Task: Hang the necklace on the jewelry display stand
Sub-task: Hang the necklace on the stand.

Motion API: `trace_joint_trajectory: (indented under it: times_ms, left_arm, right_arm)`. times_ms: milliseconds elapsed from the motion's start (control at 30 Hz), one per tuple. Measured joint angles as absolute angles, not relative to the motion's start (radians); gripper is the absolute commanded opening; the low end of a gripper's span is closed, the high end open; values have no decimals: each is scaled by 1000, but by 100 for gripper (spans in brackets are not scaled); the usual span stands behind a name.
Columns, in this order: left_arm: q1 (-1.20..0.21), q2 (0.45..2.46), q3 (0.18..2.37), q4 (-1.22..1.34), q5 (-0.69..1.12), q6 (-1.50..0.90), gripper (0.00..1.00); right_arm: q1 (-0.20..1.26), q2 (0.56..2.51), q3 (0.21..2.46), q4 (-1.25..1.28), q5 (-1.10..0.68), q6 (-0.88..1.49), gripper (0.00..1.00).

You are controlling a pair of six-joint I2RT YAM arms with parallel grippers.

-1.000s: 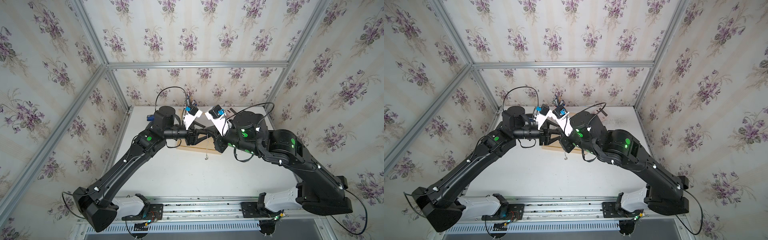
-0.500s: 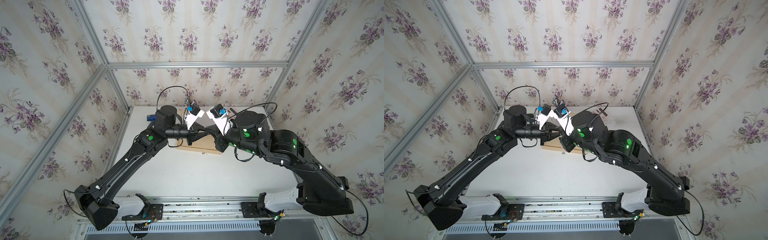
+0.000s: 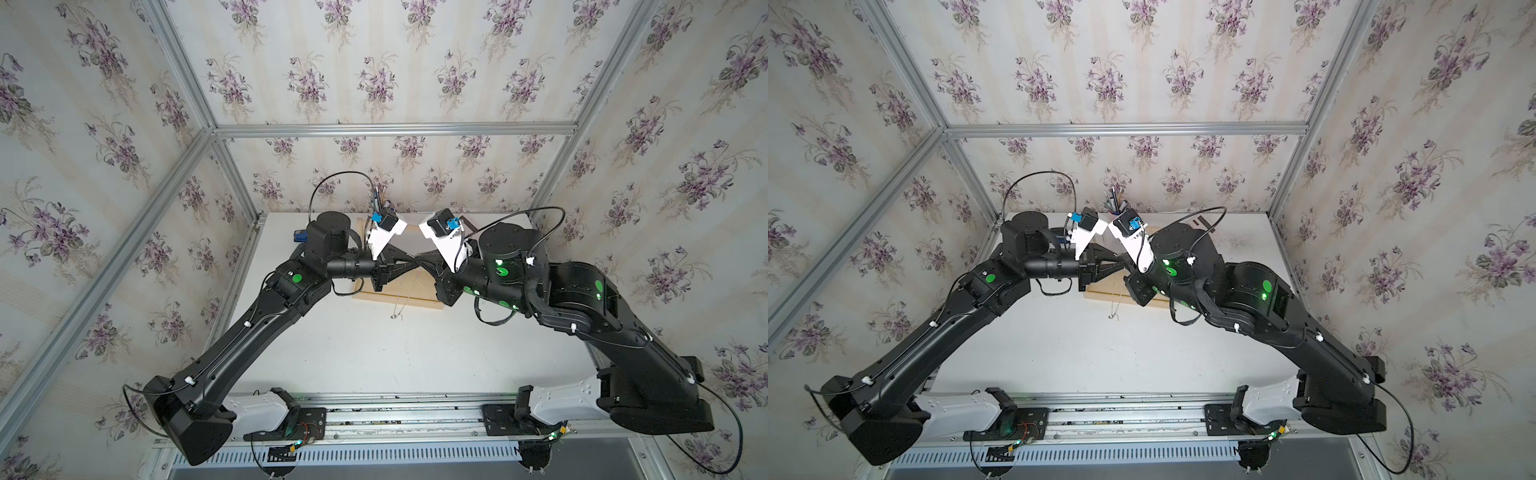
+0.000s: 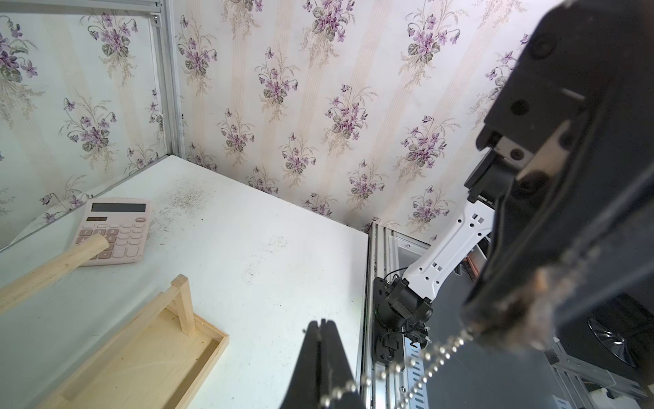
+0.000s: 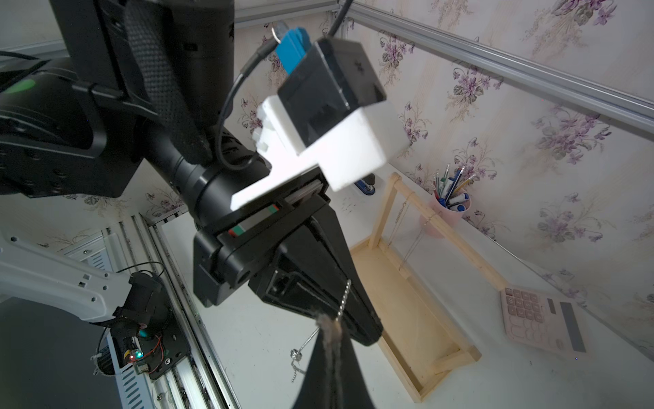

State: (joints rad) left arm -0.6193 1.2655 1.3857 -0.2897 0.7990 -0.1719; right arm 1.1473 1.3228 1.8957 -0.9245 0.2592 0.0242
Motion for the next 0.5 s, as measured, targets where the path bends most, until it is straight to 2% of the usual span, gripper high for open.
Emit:
trace_joint_trajectory:
  times_ms: [500]
  left_arm:
    - [-620, 1335, 1459, -352, 673, -145, 0]
  right_arm:
    - [1093, 1335, 1697, -820, 519, -109, 0]
